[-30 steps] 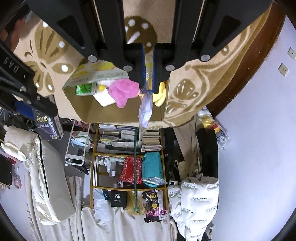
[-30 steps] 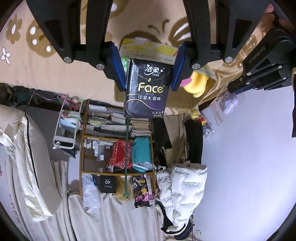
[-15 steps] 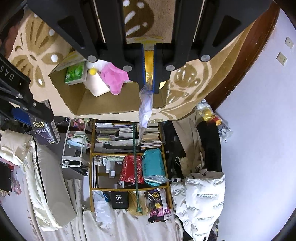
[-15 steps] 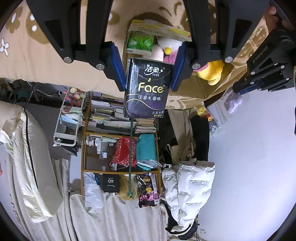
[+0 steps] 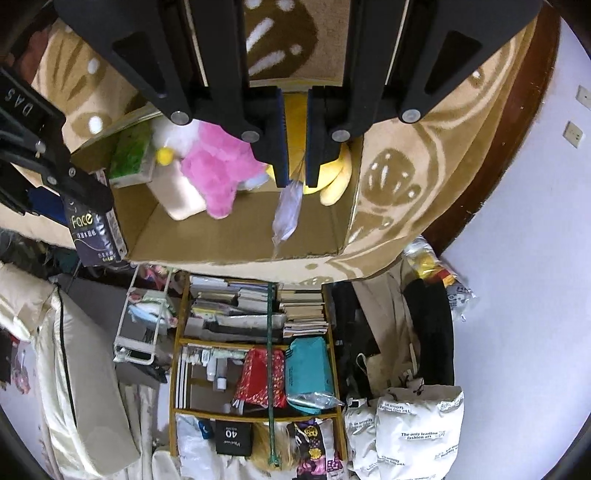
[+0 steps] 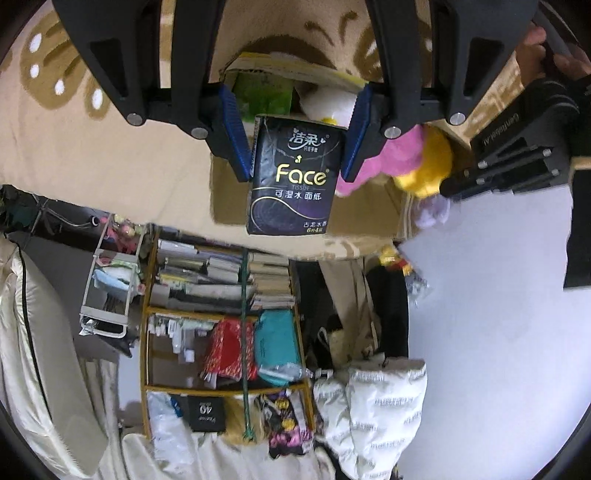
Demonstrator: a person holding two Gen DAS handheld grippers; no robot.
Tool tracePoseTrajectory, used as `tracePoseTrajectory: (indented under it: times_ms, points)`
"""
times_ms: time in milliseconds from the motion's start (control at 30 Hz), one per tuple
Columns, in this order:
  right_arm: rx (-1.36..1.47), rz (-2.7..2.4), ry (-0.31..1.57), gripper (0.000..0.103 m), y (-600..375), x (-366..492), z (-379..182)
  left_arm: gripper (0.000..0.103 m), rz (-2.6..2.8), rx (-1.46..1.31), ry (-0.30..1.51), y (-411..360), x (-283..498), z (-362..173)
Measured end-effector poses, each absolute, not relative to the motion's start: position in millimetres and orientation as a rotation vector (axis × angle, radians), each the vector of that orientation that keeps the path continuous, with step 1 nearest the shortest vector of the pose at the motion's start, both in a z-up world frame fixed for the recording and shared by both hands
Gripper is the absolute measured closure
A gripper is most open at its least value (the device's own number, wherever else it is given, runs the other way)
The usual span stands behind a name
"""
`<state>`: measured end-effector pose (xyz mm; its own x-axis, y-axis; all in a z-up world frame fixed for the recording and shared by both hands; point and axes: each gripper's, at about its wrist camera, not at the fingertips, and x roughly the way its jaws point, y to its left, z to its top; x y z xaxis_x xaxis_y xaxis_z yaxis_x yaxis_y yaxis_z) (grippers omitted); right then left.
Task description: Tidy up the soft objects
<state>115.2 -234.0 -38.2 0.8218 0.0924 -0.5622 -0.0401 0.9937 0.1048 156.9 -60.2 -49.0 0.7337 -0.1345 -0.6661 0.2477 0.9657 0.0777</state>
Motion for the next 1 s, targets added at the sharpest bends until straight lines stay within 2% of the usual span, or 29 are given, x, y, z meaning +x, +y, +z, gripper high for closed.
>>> tracePoseTrajectory:
  times_ms: [200, 267, 433, 467, 533, 600, 633, 667, 800, 1000]
  points:
    - [0.094, 0.103, 0.657, 0.050, -232, 122, -53, 0.083, -0.220, 0.167, 0.753, -61, 160, -54]
    - [0.103, 0.115, 0.671, 0.049, -234, 123, -56, 0.073, -0.206, 0.166, 0.766, -60, 162, -55]
    - [0.122, 0.117, 0.665, 0.045, -239, 116, -58, 0.068, -0.175, 0.157, 0.794, -54, 161, -57]
    - [0.128, 0.118, 0.664, 0.044, -240, 115, -58, 0.061, -0.168, 0.153, 0.793, -53, 161, -56]
    - [0.129, 0.113, 0.659, 0.043, -241, 113, -54, 0.052, -0.182, 0.133, 0.791, -50, 159, -54]
    - [0.130, 0.112, 0.645, 0.043, -241, 108, -50, 0.039, -0.183, 0.123, 0.776, -48, 155, -50]
    - [0.133, 0.112, 0.640, 0.042, -242, 107, -48, 0.028, -0.166, 0.127, 0.755, -47, 151, -46]
    - [0.135, 0.110, 0.636, 0.042, -242, 105, -45, 0.024, -0.162, 0.125, 0.737, -47, 149, -43]
    - [0.136, 0.097, 0.609, 0.032, -243, 95, -35, 0.023, -0.172, 0.112, 0.721, -43, 141, -34]
    - [0.115, 0.084, 0.584, 0.031, -240, 78, -20, 0.018, -0.155, 0.112, 0.701, -33, 124, -21]
